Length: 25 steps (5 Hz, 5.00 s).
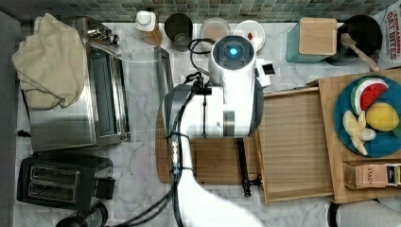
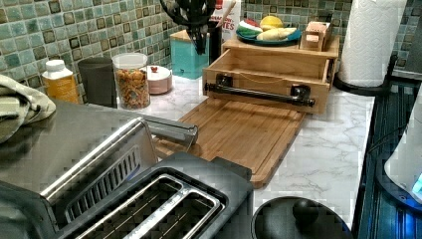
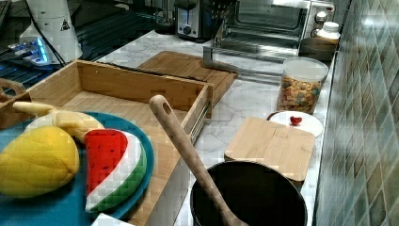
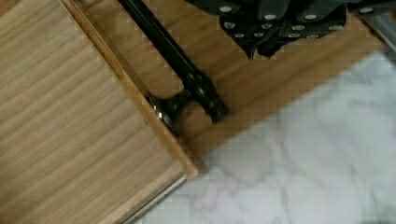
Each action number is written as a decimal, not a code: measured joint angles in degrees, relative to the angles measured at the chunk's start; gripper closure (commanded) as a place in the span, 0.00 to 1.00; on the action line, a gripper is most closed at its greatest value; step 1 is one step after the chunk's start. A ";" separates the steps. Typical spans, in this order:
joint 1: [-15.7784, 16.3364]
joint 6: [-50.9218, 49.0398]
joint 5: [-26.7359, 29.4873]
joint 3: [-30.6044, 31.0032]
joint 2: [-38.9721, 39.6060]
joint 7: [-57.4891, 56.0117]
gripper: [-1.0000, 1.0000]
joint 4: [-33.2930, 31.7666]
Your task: Close the drawer.
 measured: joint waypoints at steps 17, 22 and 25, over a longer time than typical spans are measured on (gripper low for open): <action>-2.30 34.72 -13.50 -8.05 -0.71 -39.32 1.00 -29.54; -8.59 35.89 -10.99 -15.97 6.79 -52.11 1.00 -19.58; -8.63 36.03 -10.99 -15.98 6.88 -52.11 1.00 -19.47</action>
